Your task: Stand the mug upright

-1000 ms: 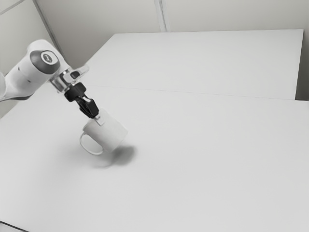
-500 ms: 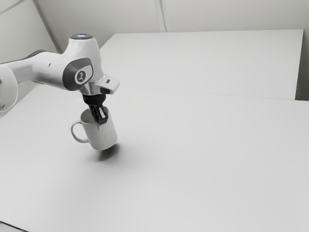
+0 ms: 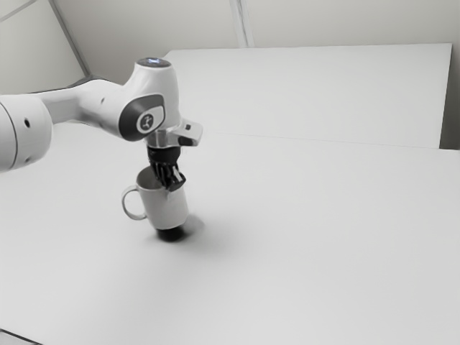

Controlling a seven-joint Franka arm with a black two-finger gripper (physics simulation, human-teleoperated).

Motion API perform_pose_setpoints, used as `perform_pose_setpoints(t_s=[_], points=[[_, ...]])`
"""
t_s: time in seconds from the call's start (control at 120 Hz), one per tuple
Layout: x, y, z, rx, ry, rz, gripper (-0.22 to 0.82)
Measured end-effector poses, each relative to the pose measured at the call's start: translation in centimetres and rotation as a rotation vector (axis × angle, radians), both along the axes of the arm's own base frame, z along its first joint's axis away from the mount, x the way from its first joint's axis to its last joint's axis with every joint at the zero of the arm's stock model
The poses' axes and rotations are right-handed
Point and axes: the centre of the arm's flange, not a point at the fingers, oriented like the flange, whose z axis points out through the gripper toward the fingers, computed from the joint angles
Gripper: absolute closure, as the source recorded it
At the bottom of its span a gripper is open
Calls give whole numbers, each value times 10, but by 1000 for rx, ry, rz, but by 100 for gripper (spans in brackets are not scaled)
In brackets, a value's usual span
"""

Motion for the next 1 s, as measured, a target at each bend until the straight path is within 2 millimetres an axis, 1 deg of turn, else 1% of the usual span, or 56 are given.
perform_pose_setpoints(t_s=[0.058,0.108,0.142,0.242,0.3,0.442,0.517,0.7,0.775,0.858,0.942,1.0], points=[[5,19,-4,-8,-8,57,79],[8,25,-10,-17,-13,85,79],[10,22,-12,-22,-19,91,79],[12,2,-15,-38,-41,85,79],[13,-5,-15,-46,-52,89,79],[16,-4,-16,-62,-71,126,79],[18,-4,-20,-77,-69,149,79],[22,-8,-24,-97,-71,178,78],[21,-11,-25,-102,-69,186,74],[21,-11,-25,-105,-68,194,66],[20,-11,-20,-108,-79,201,48],[20,-10,-12,-110,-93,206,37]])
